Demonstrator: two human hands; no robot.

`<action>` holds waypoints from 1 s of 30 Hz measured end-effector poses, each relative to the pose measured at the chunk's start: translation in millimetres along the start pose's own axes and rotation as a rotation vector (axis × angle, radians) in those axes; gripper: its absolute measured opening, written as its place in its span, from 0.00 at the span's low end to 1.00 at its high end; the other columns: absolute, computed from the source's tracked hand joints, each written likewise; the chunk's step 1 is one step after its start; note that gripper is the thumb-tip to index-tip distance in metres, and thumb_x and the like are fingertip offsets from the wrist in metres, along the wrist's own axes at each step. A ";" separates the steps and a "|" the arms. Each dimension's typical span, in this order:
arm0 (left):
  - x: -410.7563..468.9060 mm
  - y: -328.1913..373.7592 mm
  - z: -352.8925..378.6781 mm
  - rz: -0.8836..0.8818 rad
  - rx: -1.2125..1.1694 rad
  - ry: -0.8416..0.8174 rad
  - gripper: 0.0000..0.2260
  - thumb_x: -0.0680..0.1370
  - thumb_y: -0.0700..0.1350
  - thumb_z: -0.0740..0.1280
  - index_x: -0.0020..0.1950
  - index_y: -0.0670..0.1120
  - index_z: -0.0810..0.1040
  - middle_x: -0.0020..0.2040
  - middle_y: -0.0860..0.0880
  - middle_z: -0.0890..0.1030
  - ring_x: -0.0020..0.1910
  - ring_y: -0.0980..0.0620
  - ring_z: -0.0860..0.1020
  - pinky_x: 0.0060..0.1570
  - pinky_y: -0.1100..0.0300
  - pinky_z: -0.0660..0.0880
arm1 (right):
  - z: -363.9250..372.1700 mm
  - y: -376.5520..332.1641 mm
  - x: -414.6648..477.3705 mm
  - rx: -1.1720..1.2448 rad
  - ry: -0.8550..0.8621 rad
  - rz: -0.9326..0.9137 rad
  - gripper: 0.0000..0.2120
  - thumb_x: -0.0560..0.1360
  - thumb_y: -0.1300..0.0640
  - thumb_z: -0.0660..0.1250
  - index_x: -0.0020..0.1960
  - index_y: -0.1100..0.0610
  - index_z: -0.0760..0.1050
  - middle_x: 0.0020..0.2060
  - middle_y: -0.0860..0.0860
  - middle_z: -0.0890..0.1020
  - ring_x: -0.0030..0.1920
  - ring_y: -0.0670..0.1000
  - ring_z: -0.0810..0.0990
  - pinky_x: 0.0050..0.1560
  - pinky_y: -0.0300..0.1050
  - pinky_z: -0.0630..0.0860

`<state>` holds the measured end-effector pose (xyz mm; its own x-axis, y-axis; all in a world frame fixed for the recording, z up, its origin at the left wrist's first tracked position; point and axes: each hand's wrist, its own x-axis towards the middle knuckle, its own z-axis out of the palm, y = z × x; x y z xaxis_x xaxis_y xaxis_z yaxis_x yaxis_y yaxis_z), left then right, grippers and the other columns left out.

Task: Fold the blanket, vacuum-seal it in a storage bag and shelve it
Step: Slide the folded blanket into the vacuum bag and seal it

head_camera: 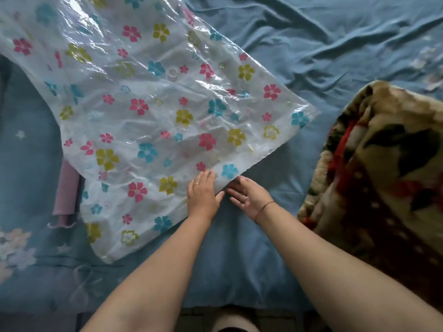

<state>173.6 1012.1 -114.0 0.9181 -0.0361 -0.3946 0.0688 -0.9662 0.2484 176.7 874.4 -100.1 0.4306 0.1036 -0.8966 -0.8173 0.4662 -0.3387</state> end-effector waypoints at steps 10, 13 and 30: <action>31.6 -20.1 -30.2 -0.146 -0.561 -0.115 0.10 0.74 0.47 0.73 0.53 0.44 0.85 0.50 0.46 0.85 0.51 0.49 0.82 0.55 0.56 0.75 | 17.5 0.3 1.3 0.027 0.004 -0.051 0.05 0.81 0.52 0.63 0.54 0.52 0.72 0.49 0.51 0.79 0.50 0.50 0.79 0.57 0.47 0.73; 34.5 -25.3 -44.5 -0.129 -0.715 -0.183 0.09 0.73 0.46 0.74 0.49 0.42 0.85 0.40 0.50 0.83 0.43 0.56 0.78 0.44 0.68 0.72 | 28.6 -0.5 0.9 0.027 -0.034 -0.113 0.08 0.79 0.54 0.65 0.57 0.54 0.73 0.45 0.49 0.81 0.46 0.48 0.81 0.49 0.43 0.76; 22.7 -17.2 -126.0 -0.091 -0.816 -0.134 0.11 0.80 0.42 0.66 0.39 0.44 0.81 0.32 0.48 0.83 0.34 0.48 0.82 0.51 0.48 0.80 | 43.1 -4.5 -22.1 -0.118 0.135 -0.222 0.06 0.78 0.64 0.66 0.42 0.59 0.75 0.31 0.53 0.82 0.27 0.47 0.79 0.33 0.39 0.75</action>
<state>242.5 1060.0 -15.8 0.8446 -0.0464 -0.5335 0.4495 -0.4799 0.7534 187.4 907.9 -66.4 0.5554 -0.1115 -0.8241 -0.7511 0.3580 -0.5547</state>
